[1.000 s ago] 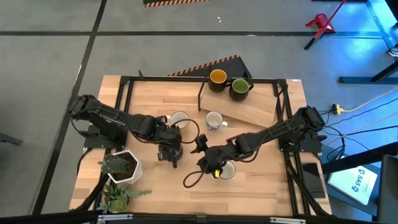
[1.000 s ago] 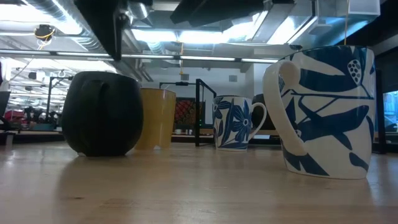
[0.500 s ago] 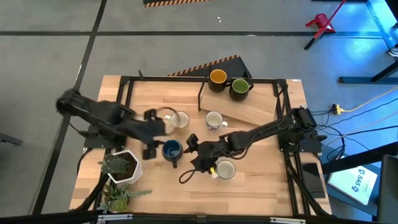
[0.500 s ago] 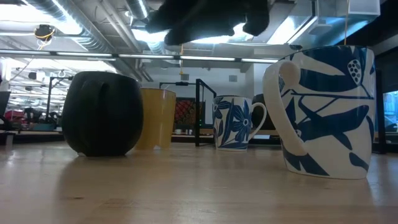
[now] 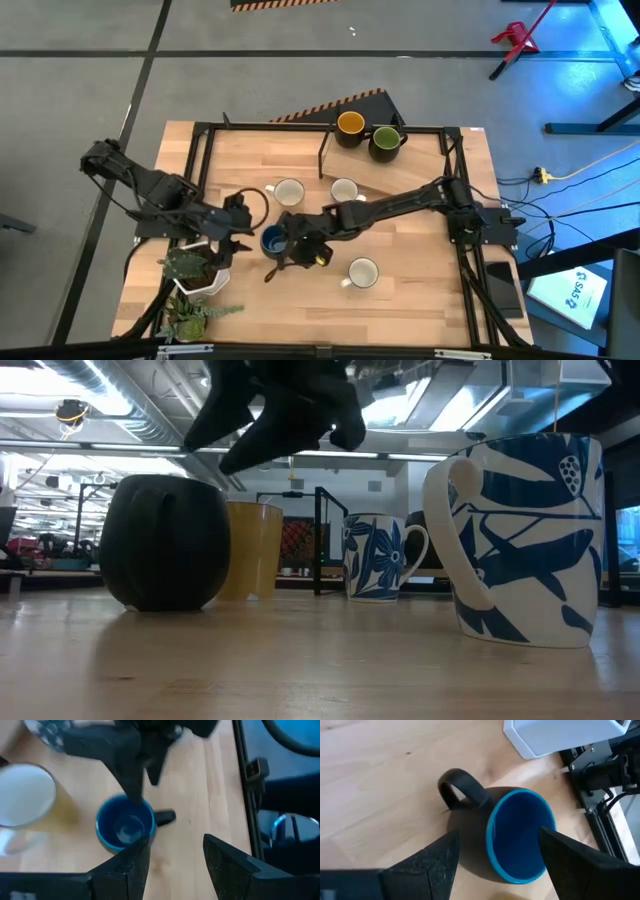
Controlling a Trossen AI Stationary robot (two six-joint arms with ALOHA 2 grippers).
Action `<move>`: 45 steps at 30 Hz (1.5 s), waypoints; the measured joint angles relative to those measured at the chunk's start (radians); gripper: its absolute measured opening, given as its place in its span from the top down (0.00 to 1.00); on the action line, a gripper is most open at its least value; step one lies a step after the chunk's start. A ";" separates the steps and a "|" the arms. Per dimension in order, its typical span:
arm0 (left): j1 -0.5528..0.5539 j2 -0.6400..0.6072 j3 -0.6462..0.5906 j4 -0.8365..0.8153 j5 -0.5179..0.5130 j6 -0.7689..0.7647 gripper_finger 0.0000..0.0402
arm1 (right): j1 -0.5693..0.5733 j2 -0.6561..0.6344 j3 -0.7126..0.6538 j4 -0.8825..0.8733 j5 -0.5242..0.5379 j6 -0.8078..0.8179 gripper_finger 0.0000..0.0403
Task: Place coffee mugs
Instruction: Put the black-blue mug on the shelf
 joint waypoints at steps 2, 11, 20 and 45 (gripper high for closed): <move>0.000 0.002 -0.017 0.011 0.022 0.007 0.56 | -0.001 0.022 0.027 -0.002 0.000 -0.018 0.37; 0.000 0.000 -0.024 0.044 0.082 0.038 0.56 | -0.003 0.063 0.047 -0.050 0.015 -0.049 0.37; 0.008 0.001 -0.024 0.045 0.092 0.101 0.56 | -0.027 0.080 0.048 -0.032 0.012 -0.077 0.37; 0.121 -0.214 -0.025 0.466 -0.002 0.339 0.56 | -0.024 0.127 0.047 -0.079 0.011 -0.062 0.37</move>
